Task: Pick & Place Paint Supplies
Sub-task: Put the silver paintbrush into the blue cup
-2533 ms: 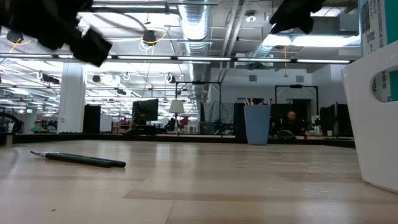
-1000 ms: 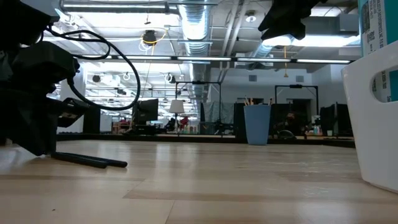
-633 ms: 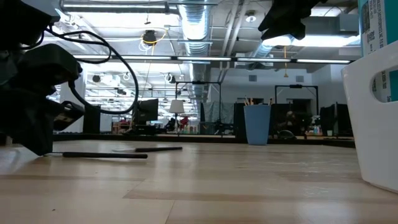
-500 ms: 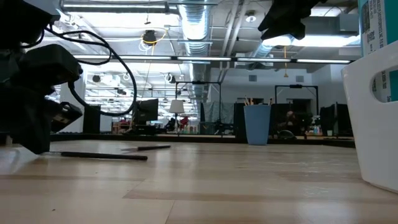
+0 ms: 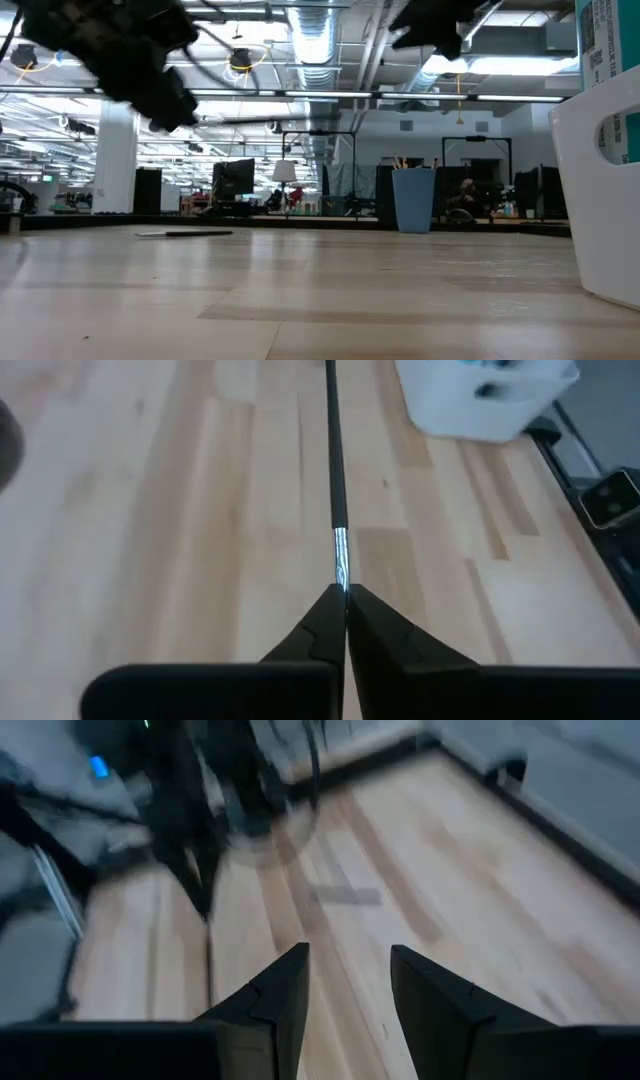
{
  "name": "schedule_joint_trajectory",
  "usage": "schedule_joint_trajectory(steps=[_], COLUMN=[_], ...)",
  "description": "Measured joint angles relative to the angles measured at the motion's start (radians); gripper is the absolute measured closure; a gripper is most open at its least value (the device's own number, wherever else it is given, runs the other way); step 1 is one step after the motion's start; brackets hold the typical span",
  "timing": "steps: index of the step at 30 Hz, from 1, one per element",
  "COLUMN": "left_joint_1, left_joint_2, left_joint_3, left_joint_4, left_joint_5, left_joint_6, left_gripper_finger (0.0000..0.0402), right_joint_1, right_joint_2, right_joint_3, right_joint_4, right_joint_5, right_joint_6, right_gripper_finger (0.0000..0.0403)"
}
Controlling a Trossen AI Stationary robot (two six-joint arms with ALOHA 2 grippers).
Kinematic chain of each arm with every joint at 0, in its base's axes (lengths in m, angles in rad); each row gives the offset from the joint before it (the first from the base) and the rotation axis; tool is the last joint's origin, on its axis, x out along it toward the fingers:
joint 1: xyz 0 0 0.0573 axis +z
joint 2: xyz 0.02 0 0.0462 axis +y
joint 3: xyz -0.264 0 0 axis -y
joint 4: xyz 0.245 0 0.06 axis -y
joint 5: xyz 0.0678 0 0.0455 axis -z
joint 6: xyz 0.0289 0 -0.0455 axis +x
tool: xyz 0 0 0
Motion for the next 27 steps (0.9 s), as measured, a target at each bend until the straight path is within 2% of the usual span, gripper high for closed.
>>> schedule_joint_trajectory(steps=[6, 12, 15, 20, 27], left_joint_1=[0.118, 0.219, 0.283, 0.439, 0.567], left_joint_2=[0.023, 0.022, 0.022, 0.042, 0.197], left_joint_3=[0.119, 0.187, 0.218, 0.312, 0.54], left_joint_4=[-0.117, -0.17, -0.168, -0.156, -0.166], left_joint_5=[0.011, 0.01, -0.007, -0.016, 0.082], left_joint_6=[0.16, 0.331, 0.381, 0.377, 0.286], left_gripper_finger=[0.0401, 0.0401, 0.0401, 0.0401, 0.0401], right_joint_1=[-0.006, -0.009, -0.015, -0.015, -0.014], right_joint_2=[0.031, -0.009, -0.036, -0.079, -0.09], right_joint_3=[0.135, 0.332, 0.39, 0.401, 0.401], right_joint_4=[-0.062, -0.308, -0.405, -0.447, -0.476], right_joint_5=[0.014, 0.13, 0.151, 0.153, 0.159], right_joint_6=[-0.026, -0.073, -0.077, -0.077, -0.078], right_gripper_finger=[0.0262, 0.0279, 0.0288, 0.0294, 0.0295])
